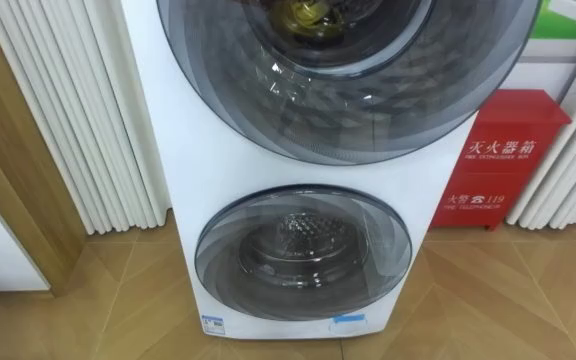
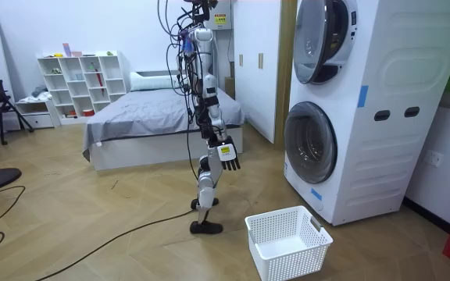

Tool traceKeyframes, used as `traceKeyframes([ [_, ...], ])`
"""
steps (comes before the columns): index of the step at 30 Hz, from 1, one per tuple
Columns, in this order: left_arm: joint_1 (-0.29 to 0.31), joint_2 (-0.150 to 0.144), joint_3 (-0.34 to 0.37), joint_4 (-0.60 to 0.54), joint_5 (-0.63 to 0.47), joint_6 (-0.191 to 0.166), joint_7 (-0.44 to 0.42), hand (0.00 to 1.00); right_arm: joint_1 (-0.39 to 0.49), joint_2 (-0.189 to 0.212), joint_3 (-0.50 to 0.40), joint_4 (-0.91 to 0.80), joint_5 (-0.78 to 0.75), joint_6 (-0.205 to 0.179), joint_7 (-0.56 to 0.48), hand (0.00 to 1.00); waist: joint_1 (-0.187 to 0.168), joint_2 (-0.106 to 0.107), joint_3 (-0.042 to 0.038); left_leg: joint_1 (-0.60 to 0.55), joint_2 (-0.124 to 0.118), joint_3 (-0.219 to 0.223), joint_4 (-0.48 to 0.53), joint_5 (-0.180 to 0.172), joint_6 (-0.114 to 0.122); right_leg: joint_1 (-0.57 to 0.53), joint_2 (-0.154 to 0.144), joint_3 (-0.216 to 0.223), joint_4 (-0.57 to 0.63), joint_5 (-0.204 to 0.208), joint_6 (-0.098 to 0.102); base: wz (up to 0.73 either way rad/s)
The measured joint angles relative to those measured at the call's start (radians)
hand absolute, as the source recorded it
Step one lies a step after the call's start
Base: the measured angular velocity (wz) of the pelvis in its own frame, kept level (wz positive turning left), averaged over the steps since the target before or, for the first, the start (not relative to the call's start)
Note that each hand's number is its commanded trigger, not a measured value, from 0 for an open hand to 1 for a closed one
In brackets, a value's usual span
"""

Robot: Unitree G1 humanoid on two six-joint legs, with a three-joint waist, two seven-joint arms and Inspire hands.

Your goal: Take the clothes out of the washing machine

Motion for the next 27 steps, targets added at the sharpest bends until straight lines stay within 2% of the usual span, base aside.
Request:
traceKeyframes([
  [18, -0.001, 0.004, -0.002, 0.0, 0.007, 0.017, -0.019, 0.0, -0.006, 0.0, -0.002, 0.007, 0.015, 0.008, 0.008, 0.0, 0.001, 0.002, -0.0009, 0.0, 0.0, 0.0, 0.001, 0.0, 0.0, 0.0, 0.0, -0.003, 0.0, 0.0, 0.0, 0.0],
  [22, 0.003, 0.005, 0.006, -0.035, -0.002, 0.011, -0.032, 0.0, -0.005, -0.002, -0.006, -0.046, 0.037, 0.018, 0.003, 0.0, -0.002, -0.004, -0.0021, 0.0, 0.0, 0.0, 0.002, 0.0, 0.0, 0.001, -0.001, -0.009, 0.0, 0.0, 0.0, 0.0],
  [25, -0.006, 0.006, 0.016, -0.036, 0.001, -0.007, -0.034, 0.0, -0.006, -0.005, -0.098, -0.177, 0.035, 0.035, -0.024, 0.0, -0.007, -0.006, -0.0005, -0.003, 0.0, 0.002, 0.006, 0.0, 0.0, 0.0, -0.002, -0.013, 0.002, 0.0, 0.0, -0.02],
  [26, -0.012, 0.007, 0.045, -0.038, 0.003, -0.016, -0.039, 0.0, -0.012, -0.007, -0.151, -0.271, 0.036, 0.036, -0.045, 0.0, -0.009, -0.006, 0.006, -0.003, 0.0, 0.003, 0.006, 0.0, 0.0, -0.002, -0.002, -0.013, 0.002, 0.0, 0.0, -0.06],
  [27, -0.014, 0.008, 0.055, -0.039, 0.003, -0.022, -0.041, 0.0, -0.016, -0.01, -0.172, -0.315, 0.041, 0.035, -0.055, 0.0, -0.009, -0.006, 0.0068, -0.003, 0.0, 0.003, 0.006, 0.0, 0.0, -0.001, -0.002, -0.013, 0.002, 0.0, 0.0, 0.0],
])
